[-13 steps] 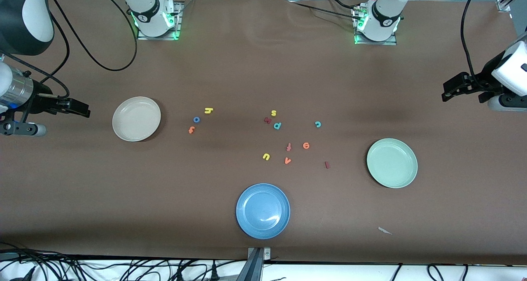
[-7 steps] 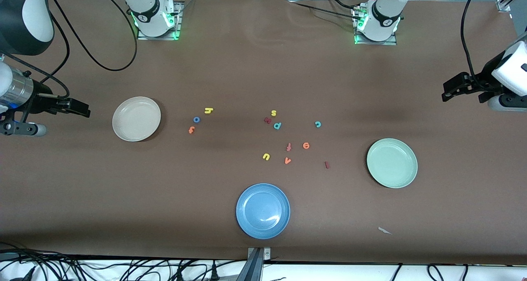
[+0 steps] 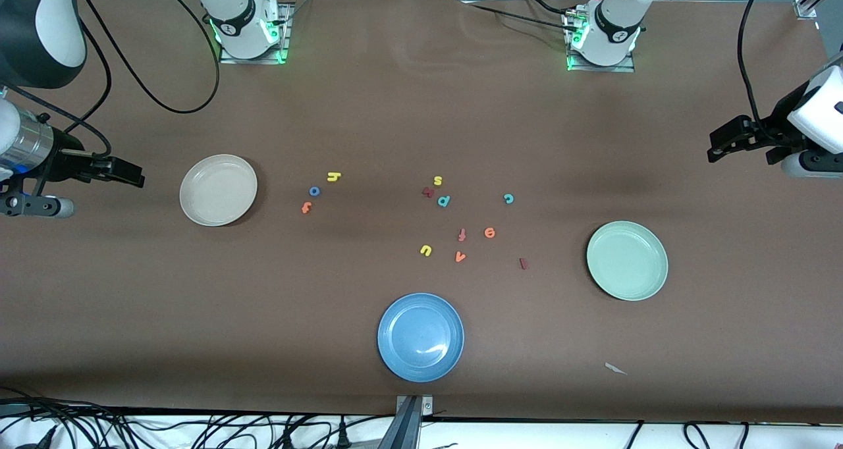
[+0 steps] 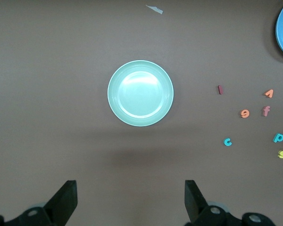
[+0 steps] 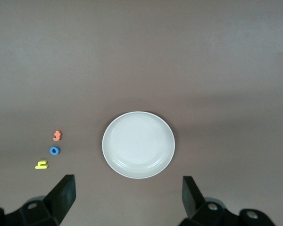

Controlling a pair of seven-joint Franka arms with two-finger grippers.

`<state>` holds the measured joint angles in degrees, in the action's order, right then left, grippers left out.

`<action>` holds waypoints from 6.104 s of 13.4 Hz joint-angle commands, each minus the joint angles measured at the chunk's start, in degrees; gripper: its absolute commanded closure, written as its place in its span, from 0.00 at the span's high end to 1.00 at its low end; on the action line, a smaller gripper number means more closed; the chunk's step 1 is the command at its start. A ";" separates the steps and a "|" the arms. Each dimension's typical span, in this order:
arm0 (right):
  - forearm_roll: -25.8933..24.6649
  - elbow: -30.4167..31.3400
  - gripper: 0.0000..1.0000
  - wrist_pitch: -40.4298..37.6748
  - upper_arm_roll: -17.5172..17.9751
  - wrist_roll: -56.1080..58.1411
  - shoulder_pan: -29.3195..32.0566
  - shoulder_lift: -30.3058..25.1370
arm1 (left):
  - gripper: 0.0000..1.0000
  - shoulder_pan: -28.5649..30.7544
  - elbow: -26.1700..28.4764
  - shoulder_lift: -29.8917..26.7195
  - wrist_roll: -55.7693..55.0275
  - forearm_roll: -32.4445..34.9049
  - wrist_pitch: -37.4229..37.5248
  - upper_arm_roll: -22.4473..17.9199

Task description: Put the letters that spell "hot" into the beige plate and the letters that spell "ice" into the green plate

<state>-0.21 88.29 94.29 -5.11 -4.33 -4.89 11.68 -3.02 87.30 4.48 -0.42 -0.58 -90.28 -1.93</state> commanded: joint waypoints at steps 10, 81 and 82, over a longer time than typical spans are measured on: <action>1.09 0.12 1.00 -0.77 0.02 0.29 0.14 -0.87 | 1.00 0.82 -0.90 0.09 1.39 -0.83 1.07 0.08; 1.62 32.91 0.99 44.40 5.11 -33.37 -15.77 9.05 | 1.00 -7.88 23.35 15.91 -39.38 6.46 -40.30 18.36; 1.62 32.91 0.99 45.10 5.20 -33.55 -15.85 9.67 | 1.00 -8.75 25.45 16.09 -40.09 6.46 -43.98 18.36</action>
<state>0.49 120.21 137.31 -0.20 -37.29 -20.57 21.12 -10.85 110.40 20.00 -38.17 4.43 -129.64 16.58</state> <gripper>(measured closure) 0.004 0.000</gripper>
